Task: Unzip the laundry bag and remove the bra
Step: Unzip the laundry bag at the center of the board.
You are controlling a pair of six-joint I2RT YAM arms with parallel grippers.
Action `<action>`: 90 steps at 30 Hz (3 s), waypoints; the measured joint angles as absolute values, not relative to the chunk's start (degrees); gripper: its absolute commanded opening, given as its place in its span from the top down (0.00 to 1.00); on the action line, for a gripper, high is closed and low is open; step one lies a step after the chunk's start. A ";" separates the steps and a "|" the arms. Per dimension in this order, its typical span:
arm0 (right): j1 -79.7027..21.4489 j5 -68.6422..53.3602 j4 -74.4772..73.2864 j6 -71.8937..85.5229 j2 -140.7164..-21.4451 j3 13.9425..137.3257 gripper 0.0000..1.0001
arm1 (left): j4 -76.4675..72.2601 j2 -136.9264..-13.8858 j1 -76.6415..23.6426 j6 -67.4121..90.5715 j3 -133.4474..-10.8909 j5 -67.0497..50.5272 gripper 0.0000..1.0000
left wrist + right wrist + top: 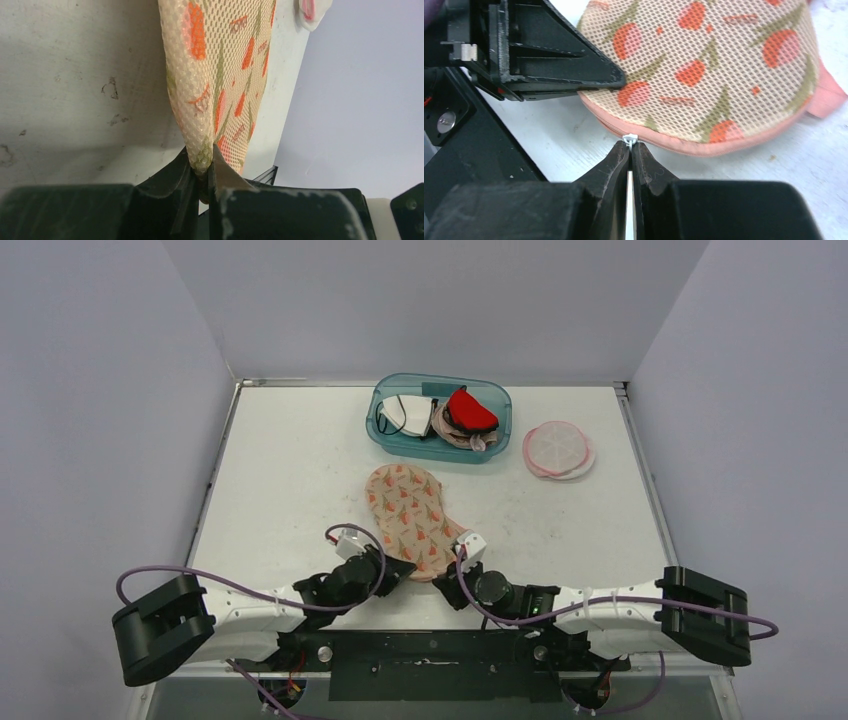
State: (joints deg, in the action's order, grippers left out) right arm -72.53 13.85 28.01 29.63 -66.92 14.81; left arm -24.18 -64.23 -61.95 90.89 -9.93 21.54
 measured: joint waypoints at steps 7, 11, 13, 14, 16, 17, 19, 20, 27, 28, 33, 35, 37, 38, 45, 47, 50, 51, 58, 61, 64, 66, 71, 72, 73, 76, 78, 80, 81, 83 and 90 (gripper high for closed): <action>-72.60 18.87 19.77 32.86 -62.74 14.52 0.95 | -26.17 -66.11 -54.92 81.52 -10.04 11.14 1.00; -72.84 19.75 18.17 34.09 -59.92 12.64 0.95 | -26.72 -69.25 -50.00 74.46 -11.64 2.81 1.00; -72.84 19.75 17.76 34.11 -58.06 11.62 0.95 | -25.56 -70.35 -48.36 70.83 -13.58 -0.67 1.00; -72.86 19.73 17.56 34.09 -57.10 11.27 0.95 | -24.58 -70.67 -47.68 69.10 -14.85 -2.11 1.00; -72.86 19.75 17.10 33.82 -55.48 11.09 0.95 | -22.26 -70.98 -46.59 65.45 -17.43 -4.23 1.00; -72.86 19.75 17.08 33.63 -54.81 11.09 0.95 | -21.04 -71.07 -46.15 63.64 -18.74 -4.97 1.00; -72.86 19.75 17.10 33.34 -54.08 11.09 0.95 | -18.20 -71.50 -45.47 60.20 -21.39 -6.20 1.00; -72.86 19.75 17.12 33.17 -54.11 11.09 0.95 | -16.91 -72.10 -45.15 58.57 -22.81 -6.74 1.00; -72.86 19.73 18.37 32.21 -56.45 11.09 0.95 | -12.12 -78.63 -43.99 51.72 -29.19 -9.54 0.65; -72.90 19.73 18.65 32.21 -56.86 11.09 0.95 | -11.66 -79.02 -43.97 51.70 -29.17 -9.43 0.51; -73.23 19.33 20.86 32.23 -59.27 11.11 0.95 | -12.40 -76.75 -43.20 53.58 -24.64 -8.14 0.20; -73.23 19.00 21.91 32.21 -60.99 11.25 0.95 | -13.89 -73.17 -43.29 56.16 -21.23 -7.99 0.14; -73.23 18.44 22.87 32.16 -63.57 11.97 0.95 | -14.33 -68.47 -44.23 59.46 -17.54 -7.44 0.10; -73.23 18.02 23.44 32.12 -64.93 12.47 0.95 | -14.41 -66.08 -45.08 60.90 -15.92 -7.01 0.09; -73.21 14.76 27.92 30.59 -74.06 18.48 0.95 | -12.51 -50.81 -56.75 75.22 -7.81 2.83 0.03; -73.23 13.58 29.52 29.95 -76.20 19.94 0.95 | -11.53 -47.48 -59.81 79.81 -6.55 6.37 0.01; -73.23 11.42 32.05 28.69 -78.83 21.39 0.95 | -10.85 -45.06 -61.17 84.90 -5.89 11.11 0.09; -73.28 10.72 32.95 28.29 -79.50 21.63 0.95 | -10.83 -44.64 -61.25 86.48 -5.76 12.73 0.13; -73.60 6.85 36.34 26.68 -81.08 21.89 0.95 | -10.90 -46.54 -61.43 94.11 -5.13 20.60 0.48; -73.60 6.28 37.34 26.28 -81.08 21.89 0.95 | -10.92 -48.14 -61.41 95.85 -4.95 22.44 0.68; -73.60 6.09 37.54 26.15 -81.08 21.89 0.95 | -11.05 -49.52 -61.41 96.90 -4.95 23.73 0.89; -73.60 6.11 37.43 26.13 -81.08 21.89 0.95 | -11.33 -49.82 -61.32 97.34 -4.95 24.10 0.99; -73.63 6.52 35.79 26.13 -80.16 21.89 0.95 | -11.38 -49.58 -60.49 97.51 -4.95 24.05 1.00; -73.65 6.79 35.11 26.15 -79.57 21.87 0.95 | -11.35 -49.41 -60.27 97.51 -4.95 24.01 1.00; -73.67 7.18 34.37 26.15 -78.74 21.87 0.95 | -11.35 -49.17 -60.03 97.49 -4.95 24.01 1.00; -73.71 8.69 31.94 26.22 -76.20 21.85 0.95 | -11.31 -48.25 -59.29 96.86 -4.95 23.79 1.00; -73.78 9.80 30.59 26.35 -74.65 21.65 0.95 | -11.22 -47.81 -58.61 95.59 -5.02 23.53 1.00; -73.93 11.00 29.15 26.59 -73.14 21.04 0.95 | -10.37 -47.83 -57.63 93.43 -5.63 22.85 1.00; -73.95 11.66 28.38 26.79 -72.34 20.64 0.95 | -10.02 -47.90 -57.19 92.38 -5.96 22.46 1.00; -73.95 13.13 26.65 27.27 -70.81 19.97 0.95 | -8.84 -48.58 -55.57 89.62 -7.22 21.17 1.00; -73.93 17.74 21.50 28.71 -65.87 18.76 0.95 | -7.31 -52.47 -49.98 79.81 -11.53 14.59 1.00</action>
State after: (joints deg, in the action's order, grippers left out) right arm -73.93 17.74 21.50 28.71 -65.87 18.76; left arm -7.31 -52.47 -49.98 79.81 -11.53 14.59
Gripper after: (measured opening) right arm 0.062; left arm 0.037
